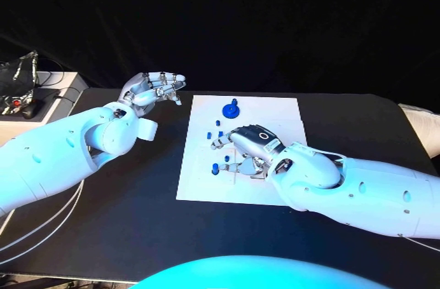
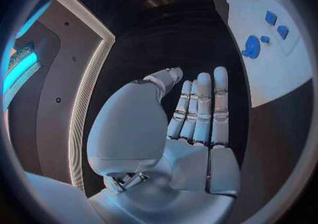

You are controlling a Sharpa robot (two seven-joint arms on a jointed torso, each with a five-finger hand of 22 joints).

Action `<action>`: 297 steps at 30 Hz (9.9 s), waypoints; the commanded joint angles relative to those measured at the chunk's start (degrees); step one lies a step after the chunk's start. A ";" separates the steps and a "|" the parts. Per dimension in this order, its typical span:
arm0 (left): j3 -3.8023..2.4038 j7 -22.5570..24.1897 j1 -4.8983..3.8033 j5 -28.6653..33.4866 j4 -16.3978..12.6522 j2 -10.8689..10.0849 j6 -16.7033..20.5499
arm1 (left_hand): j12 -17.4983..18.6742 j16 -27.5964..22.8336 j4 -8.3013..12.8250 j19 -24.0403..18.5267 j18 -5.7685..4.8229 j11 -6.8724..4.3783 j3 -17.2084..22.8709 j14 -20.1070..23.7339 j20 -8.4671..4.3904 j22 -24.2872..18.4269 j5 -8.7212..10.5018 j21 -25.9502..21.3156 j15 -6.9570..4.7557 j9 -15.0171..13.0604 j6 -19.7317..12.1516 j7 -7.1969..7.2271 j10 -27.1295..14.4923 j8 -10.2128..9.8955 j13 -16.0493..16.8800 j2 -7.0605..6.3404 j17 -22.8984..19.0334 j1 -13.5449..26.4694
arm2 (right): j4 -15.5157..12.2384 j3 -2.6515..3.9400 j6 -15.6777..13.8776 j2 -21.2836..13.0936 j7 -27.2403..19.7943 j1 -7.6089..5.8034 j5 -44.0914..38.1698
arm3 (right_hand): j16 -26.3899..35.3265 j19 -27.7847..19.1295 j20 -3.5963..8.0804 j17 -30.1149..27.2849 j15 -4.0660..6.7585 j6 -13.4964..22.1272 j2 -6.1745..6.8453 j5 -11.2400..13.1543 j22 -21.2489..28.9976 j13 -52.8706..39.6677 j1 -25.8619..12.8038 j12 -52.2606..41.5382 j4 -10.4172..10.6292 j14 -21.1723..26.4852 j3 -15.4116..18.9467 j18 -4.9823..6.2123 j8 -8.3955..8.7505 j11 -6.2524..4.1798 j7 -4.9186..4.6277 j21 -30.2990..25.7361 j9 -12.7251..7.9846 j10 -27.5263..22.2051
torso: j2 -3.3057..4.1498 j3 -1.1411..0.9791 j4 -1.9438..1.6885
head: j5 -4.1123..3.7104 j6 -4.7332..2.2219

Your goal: Assemble the parts on the task board

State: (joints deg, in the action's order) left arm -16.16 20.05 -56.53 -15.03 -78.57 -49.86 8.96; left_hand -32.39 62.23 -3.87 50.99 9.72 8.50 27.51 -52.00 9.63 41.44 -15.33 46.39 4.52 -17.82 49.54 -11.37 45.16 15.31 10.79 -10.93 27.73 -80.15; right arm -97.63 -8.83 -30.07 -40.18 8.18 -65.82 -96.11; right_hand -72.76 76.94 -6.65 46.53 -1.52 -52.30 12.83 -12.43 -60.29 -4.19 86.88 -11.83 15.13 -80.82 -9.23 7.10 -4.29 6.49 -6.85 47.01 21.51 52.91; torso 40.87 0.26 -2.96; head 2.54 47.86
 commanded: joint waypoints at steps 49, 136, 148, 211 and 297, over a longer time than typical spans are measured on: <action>-0.05 0.35 2.00 -0.67 -0.57 0.37 1.63 | -0.53 -0.10 -2.87 0.59 0.77 -0.95 -1.47 -0.28 -0.11 -1.33 0.11 -2.06 -0.59 0.98 -0.36 0.69 4.16 1.22 -1.51 -0.74 0.26 2.38 | -0.33 -1.28 29.44 -15.93 23.94 -5.14 29.79 | -17.14 10.20 4.58 43.10 5.48 -5.58 -6.95 -3.29 -24.24 -85.81 -30.95 -78.17 1.74 -9.10 4.48 -4.97 -17.98 -6.78 2.92 32.82 13.82 37.09 | -3.22 0.67 1.47 | -4.55 1.05; -0.04 -0.59 2.02 0.01 -0.83 -0.55 -0.97 | -0.16 -0.05 -3.14 0.91 0.79 -0.87 -1.45 -0.17 -0.12 -1.75 0.01 -2.57 -0.54 1.13 -0.37 0.60 3.91 1.34 -1.84 -0.55 0.36 1.97 | 4.19 -1.37 21.17 -3.60 24.32 -4.12 34.91 | -17.08 10.10 4.55 42.98 5.46 -5.26 -1.25 -4.16 -24.92 -84.81 -27.28 -76.93 1.49 -9.07 -9.11 -4.88 -16.94 -6.77 2.90 31.93 18.47 36.28 | -3.21 0.70 1.46 | -3.00 1.95; -0.04 -0.67 2.02 0.02 -0.97 -0.74 -1.05 | -0.10 -0.05 -3.21 0.96 0.78 -0.84 -1.45 -0.12 -0.11 -1.81 0.01 -2.65 -0.51 1.16 -0.38 0.57 3.88 1.36 -1.90 -0.49 0.37 1.91 | 4.74 -1.39 24.40 -3.45 24.59 -3.95 33.41 | -17.05 10.01 4.55 42.90 5.47 -5.22 -1.58 -2.46 -24.79 -84.54 -27.44 -76.57 1.51 -9.05 -7.79 -4.80 -16.87 -6.78 2.92 31.52 18.62 36.06 | -3.28 0.70 1.53 | -2.74 2.14; -0.04 -0.58 2.02 0.08 -0.97 -1.02 -1.03 | 0.08 -0.03 -3.41 1.11 0.76 -0.75 -1.49 0.01 -0.08 -2.00 0.00 -2.90 -0.44 1.26 -0.45 0.50 3.71 1.43 -2.07 -0.38 0.42 1.73 | 0.85 -0.94 13.34 -11.42 15.84 -4.27 39.11 | -17.24 10.89 4.49 43.47 5.29 -4.32 -5.95 -4.32 -26.50 -85.30 -20.50 -77.41 1.30 -9.18 4.95 -5.35 -14.77 -6.52 2.54 33.89 18.91 36.66 | -3.36 0.65 1.58 | -2.82 2.14; -0.02 -0.77 2.18 0.12 -0.79 -0.99 -1.20 | -0.04 0.05 -3.87 1.32 0.78 -0.82 -1.79 0.13 -0.06 -2.33 0.14 -3.35 -0.47 1.43 -0.54 0.53 4.18 1.54 -2.20 -0.37 0.52 1.62 | 3.82 -0.86 22.66 -17.46 22.13 -5.07 27.33 | -17.24 11.66 4.64 43.47 5.67 -8.34 -2.80 -6.81 -28.05 -85.81 -19.39 -78.17 -8.71 -9.18 -28.31 -5.87 -12.72 -7.08 3.14 36.36 16.06 37.09 | -3.35 0.75 1.47 | -4.16 2.03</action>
State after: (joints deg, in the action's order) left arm -16.15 18.96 -54.36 -15.22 -79.30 -50.96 8.63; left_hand -32.59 62.23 -7.27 51.81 9.72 7.57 25.70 -52.01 9.62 39.17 -15.33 43.27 4.09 -16.46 49.36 -10.77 48.96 16.64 8.64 -11.63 28.16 -78.39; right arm -93.54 -9.72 -6.21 -57.55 31.06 -70.70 -69.67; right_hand -89.63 84.11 -2.15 74.90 4.02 -60.67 9.98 -19.47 -74.92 -74.95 67.84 -89.88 13.97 -83.91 -29.91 2.16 -16.84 -0.32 -4.00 83.39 37.51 84.10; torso 37.52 0.99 -1.48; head -1.56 49.96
